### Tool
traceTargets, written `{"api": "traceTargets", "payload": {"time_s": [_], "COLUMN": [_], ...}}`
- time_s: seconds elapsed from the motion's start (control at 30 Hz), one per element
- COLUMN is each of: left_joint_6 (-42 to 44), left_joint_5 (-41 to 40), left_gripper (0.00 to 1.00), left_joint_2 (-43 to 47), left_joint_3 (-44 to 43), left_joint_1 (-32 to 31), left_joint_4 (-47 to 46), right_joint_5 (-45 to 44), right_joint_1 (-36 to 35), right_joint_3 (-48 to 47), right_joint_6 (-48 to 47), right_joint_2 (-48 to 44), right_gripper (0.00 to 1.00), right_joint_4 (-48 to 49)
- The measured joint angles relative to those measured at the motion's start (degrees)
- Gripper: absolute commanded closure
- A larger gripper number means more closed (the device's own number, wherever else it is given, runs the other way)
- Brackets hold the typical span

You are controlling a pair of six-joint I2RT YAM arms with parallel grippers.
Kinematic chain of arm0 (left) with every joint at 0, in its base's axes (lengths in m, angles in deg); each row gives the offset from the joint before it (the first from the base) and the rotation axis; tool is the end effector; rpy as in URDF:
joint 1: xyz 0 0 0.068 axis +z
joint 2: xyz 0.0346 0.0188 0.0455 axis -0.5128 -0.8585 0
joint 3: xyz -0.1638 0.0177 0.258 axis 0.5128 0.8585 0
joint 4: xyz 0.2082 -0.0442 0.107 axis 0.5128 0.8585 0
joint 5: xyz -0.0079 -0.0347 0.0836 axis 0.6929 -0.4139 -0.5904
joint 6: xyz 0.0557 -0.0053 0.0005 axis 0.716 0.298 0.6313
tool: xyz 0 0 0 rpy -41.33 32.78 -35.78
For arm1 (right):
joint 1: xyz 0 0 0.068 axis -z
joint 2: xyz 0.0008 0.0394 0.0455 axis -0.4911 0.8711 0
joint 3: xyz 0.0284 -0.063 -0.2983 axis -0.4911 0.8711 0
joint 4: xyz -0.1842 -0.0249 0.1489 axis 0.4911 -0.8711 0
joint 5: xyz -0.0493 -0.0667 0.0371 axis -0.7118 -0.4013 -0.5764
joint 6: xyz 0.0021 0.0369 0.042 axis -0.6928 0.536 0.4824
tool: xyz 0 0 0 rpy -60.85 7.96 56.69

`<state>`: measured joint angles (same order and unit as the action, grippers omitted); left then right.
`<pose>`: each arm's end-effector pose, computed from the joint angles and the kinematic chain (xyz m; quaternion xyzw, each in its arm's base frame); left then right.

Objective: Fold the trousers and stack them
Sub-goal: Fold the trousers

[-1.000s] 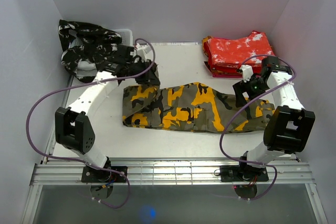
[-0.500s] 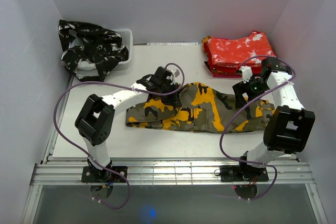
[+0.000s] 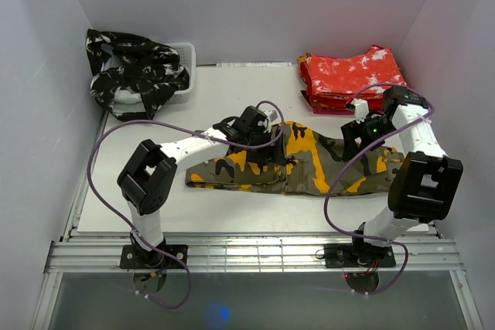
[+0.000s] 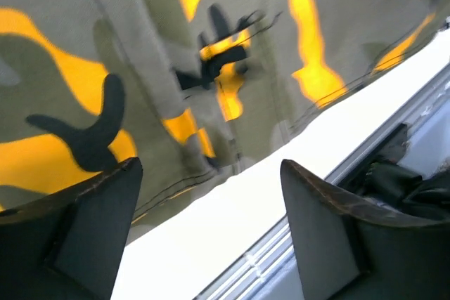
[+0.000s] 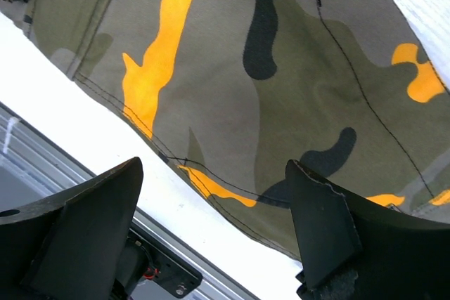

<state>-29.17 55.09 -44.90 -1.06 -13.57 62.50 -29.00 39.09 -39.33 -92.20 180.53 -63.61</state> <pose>0.2659 -0.2759 0.2515 0.1273 0.9296 -0.3072 0.1589 0.2753 -0.0306 0.2967 -0.2890 0.9289 0.1542 0.1728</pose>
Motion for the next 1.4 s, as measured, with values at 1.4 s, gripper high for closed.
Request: {"api": "traceTargets", "payload": {"time_s": [1.4], "left_joint_6": [33.27], "left_joint_5": [26.14], "left_gripper": [0.14], "left_joint_2": [13.16], "left_joint_3": [19.89], "left_joint_1": [54.07], "left_joint_4": [15.98], "right_joint_5": [10.40], "right_joint_1": [-28.87], "right_joint_3": [-2.08], "right_joint_6": [24.94], "right_joint_2": [20.06], "right_gripper": [0.37], "right_joint_4": [20.94]}}
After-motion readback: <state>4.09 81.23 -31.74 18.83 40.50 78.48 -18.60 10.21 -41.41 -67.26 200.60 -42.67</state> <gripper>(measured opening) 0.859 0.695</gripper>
